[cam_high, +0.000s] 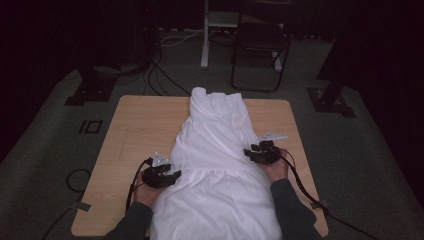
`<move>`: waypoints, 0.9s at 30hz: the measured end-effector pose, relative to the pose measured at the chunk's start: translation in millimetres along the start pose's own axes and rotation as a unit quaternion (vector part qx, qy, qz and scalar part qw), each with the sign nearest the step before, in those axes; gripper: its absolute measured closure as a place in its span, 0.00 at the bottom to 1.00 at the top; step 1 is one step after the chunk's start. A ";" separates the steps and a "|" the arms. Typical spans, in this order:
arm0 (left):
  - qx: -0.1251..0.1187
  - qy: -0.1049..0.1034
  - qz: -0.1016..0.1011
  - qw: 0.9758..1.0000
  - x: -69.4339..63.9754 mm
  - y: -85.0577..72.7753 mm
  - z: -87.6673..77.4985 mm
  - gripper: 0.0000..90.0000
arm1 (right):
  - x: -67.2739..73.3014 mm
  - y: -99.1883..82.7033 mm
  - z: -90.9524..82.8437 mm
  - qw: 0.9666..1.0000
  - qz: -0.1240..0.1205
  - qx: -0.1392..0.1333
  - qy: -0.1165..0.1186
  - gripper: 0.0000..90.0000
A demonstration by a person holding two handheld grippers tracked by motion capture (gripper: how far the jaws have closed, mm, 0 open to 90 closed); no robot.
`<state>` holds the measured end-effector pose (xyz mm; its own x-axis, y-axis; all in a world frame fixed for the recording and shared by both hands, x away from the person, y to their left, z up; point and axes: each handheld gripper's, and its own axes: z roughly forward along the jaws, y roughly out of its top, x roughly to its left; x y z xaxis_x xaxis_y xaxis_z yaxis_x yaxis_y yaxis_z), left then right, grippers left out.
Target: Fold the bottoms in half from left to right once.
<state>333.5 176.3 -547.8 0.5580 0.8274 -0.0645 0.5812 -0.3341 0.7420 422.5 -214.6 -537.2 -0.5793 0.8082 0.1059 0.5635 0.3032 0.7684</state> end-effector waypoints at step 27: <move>0.013 0.043 0.010 0.999 12.3 43.5 57.4 0.86 | -27.9 -32.4 -3.0 0.993 0.042 0.006 -0.113 0.99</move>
<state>399.7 145.9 -554.6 0.5175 0.8556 0.0084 0.5866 -0.3619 0.7245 418.6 -248.5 -563.1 -0.3851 0.9226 0.0238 0.6122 0.2361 0.7546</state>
